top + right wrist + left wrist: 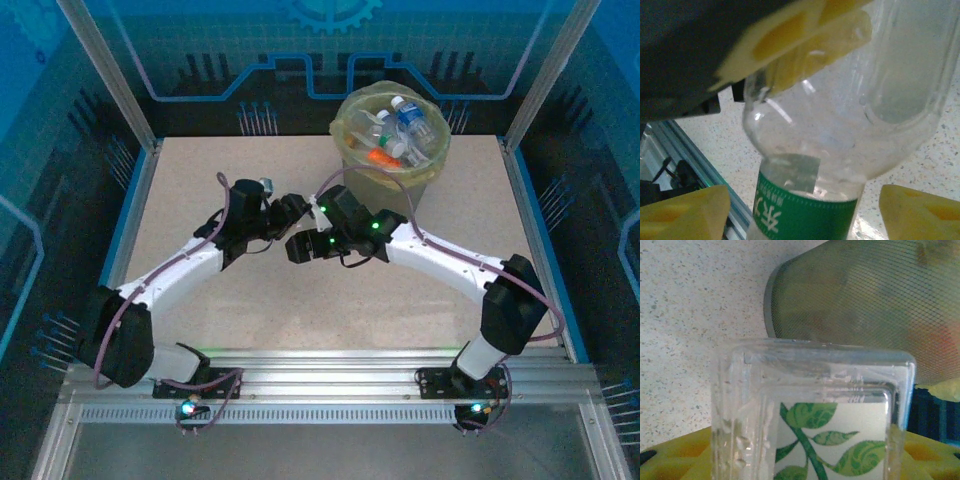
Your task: Put the plastic bottles in the bin
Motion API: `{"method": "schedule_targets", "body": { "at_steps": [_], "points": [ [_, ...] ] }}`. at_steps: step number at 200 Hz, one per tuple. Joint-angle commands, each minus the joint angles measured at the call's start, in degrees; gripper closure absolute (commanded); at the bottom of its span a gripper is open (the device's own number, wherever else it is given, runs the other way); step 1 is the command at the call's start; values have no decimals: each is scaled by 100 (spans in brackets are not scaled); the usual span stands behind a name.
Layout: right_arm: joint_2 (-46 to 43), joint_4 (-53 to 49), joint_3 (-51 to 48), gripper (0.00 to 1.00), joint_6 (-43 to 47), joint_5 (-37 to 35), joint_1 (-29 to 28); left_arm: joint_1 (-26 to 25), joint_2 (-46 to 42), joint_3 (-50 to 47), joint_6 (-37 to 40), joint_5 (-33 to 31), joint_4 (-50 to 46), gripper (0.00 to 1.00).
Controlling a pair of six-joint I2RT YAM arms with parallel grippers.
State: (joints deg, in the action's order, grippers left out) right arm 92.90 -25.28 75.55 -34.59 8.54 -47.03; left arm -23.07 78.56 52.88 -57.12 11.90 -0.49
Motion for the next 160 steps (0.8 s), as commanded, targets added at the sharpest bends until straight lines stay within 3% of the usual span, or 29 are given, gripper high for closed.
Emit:
{"method": "schedule_targets", "body": {
  "at_steps": [1, 25, 47, 64, 106, 130, 160],
  "points": [
    [103, 185, 204, 26, -52, 144, 29, -33, -223, -123, -126, 198, 217, 41],
    [105, 272, 195, 37, -92, 148, 32, -33, -288, -194, -180, 209, 257, 41],
    [121, 268, 218, 39, -83, 129, 36, -36, -343, -260, -236, 243, 321, 40],
    [156, 260, 230, 46, -74, 106, 41, -38, -351, -286, -283, 263, 355, 40],
    [141, 149, 291, 74, -22, 12, 45, -35, -408, -344, -350, 274, 471, 35],
    [81, 77, 307, 85, 22, -44, 47, -38, -442, -326, -373, 258, 491, 26],
    [2, -24, 319, 94, 90, -97, 50, -37, -523, -270, -376, 244, 533, 2]
  ]
}}
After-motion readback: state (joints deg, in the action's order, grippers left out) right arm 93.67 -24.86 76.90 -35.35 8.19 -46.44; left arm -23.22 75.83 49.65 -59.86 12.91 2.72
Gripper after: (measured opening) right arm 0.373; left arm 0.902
